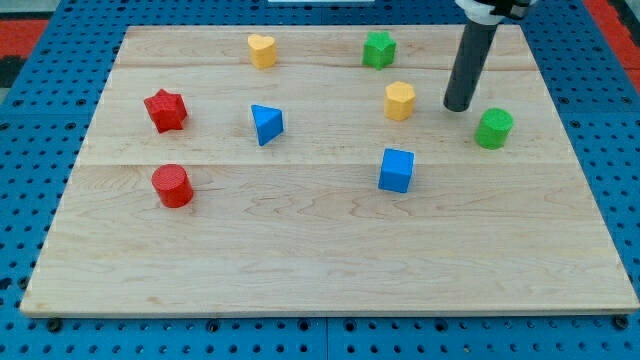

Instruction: Point your arm at the yellow hexagon

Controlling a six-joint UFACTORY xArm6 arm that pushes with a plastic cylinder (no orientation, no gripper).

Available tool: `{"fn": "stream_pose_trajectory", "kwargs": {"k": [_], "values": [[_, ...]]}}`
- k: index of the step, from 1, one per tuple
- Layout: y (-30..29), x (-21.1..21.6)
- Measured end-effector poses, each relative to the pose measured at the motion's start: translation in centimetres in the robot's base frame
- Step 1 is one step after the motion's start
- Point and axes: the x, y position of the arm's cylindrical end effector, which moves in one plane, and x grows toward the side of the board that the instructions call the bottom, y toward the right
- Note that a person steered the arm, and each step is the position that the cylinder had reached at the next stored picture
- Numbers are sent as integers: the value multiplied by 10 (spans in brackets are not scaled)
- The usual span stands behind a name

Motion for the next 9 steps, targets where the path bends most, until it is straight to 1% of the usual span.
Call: {"fn": "stream_pose_trajectory", "kwargs": {"k": [2, 7, 9], "values": [[4, 0], [4, 18], [-6, 18]]}}
